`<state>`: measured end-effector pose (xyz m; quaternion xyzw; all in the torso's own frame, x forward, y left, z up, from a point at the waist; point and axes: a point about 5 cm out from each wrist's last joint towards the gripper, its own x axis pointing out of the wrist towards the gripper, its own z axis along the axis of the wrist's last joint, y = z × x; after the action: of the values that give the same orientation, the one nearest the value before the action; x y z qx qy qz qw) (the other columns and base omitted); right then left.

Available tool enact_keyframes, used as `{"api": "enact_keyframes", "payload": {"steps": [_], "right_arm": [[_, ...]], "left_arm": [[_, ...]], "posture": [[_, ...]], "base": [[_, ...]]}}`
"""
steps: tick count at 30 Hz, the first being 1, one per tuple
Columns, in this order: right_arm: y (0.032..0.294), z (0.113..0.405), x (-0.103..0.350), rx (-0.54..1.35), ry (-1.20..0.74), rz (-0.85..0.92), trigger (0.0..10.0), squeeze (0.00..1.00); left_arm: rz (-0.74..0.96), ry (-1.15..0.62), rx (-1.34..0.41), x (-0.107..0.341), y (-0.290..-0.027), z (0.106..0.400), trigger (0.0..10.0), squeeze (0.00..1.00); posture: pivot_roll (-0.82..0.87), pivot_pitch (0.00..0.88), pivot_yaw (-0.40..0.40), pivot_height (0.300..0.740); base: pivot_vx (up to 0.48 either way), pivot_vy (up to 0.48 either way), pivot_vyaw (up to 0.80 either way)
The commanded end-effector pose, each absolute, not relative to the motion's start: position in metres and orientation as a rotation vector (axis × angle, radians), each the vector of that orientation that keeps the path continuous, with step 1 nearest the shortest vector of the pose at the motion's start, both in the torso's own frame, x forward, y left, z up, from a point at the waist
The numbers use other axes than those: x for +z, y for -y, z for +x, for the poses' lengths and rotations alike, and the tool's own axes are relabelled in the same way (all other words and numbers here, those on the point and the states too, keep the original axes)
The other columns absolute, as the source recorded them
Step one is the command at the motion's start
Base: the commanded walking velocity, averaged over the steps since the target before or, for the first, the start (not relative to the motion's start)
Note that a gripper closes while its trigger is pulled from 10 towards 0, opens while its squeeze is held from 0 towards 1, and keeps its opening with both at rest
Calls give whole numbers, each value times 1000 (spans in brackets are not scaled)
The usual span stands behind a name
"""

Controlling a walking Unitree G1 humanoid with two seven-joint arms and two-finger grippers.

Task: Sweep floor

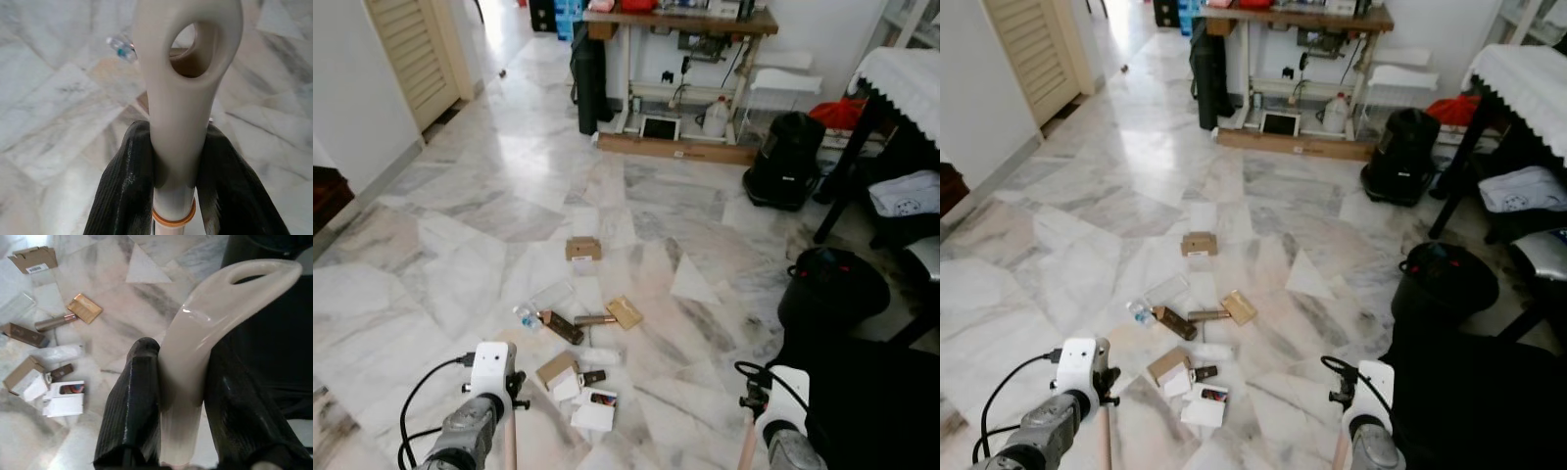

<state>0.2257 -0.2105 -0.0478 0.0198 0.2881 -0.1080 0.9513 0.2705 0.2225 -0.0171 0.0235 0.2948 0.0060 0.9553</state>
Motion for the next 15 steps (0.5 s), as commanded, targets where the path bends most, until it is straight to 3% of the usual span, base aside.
{"api": "enact_keyframes", "payload": {"steps": [1,7,15], "right_arm": [[230,239,-31,-224,-499,-89,10000,0],[247,248,-17,-269,-443,-194,10000,0],[271,270,13,-276,-373,-292,10000,0]], "left_arm": [[138,-495,-17,5,-227,290,10000,0],[175,-405,15,25,-236,304,10000,0],[222,-271,-20,54,-225,328,10000,0]], "posture": [[54,38,-44,740],[62,37,-45,740],[60,35,-51,740]], "base": [[0,0,0],[0,0,0],[0,0,0]]}}
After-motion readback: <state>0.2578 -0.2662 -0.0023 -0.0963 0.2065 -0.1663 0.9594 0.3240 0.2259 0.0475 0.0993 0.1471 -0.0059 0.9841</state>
